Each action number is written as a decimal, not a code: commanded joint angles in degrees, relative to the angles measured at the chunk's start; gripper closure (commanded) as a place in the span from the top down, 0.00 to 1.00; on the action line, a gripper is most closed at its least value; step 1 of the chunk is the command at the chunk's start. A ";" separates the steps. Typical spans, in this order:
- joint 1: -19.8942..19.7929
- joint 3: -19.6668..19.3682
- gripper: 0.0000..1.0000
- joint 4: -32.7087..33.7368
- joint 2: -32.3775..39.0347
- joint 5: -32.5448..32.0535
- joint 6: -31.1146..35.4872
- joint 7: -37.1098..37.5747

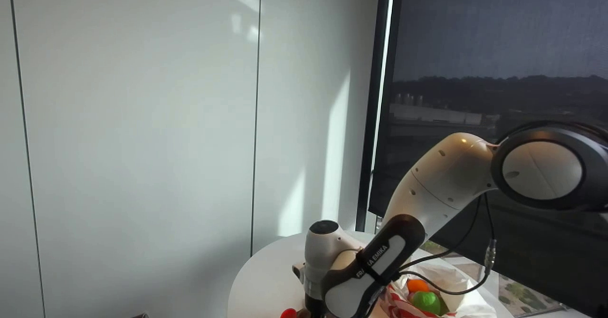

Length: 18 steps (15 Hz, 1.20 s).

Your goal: Put the items, which are on the table, inside the plastic

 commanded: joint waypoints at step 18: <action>-4.56 -6.67 0.16 1.18 -6.61 -4.97 -4.20 1.38</action>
